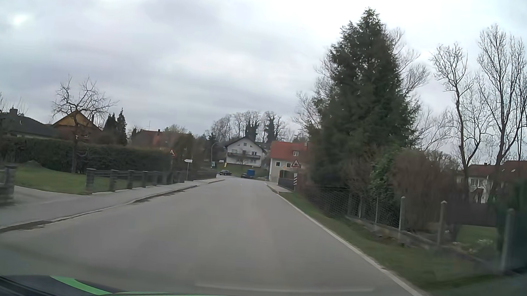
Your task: Follow the waypoints while adhering to traffic rules and regulations
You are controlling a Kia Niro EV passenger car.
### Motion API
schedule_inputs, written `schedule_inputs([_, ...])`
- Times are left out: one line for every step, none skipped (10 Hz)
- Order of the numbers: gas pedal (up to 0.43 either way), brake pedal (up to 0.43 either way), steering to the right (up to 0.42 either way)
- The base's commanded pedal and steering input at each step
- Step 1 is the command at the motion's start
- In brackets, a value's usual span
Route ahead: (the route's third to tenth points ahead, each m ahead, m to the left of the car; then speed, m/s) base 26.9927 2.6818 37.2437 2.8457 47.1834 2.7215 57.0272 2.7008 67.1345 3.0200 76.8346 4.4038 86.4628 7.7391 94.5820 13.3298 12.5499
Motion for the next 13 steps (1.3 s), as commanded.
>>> schedule_inputs([0.067, 0.000, -0.003])
schedule_inputs([0.067, 0.000, -0.002])
schedule_inputs([0.067, 0.000, -0.002])
schedule_inputs([0.067, 0.000, -0.001])
schedule_inputs([0.067, 0.000, -0.002])
schedule_inputs([0.067, 0.000, -0.001])
schedule_inputs([0.067, 0.000, -0.001])
schedule_inputs([0.067, 0.000, 0.000])
schedule_inputs([0.067, 0.000, 0.000])
schedule_inputs([0.067, 0.000, 0.000])
schedule_inputs([0.067, 0.000, 0.000])
schedule_inputs([0.067, 0.000, 0.000])
schedule_inputs([0.067, 0.000, 0.000])
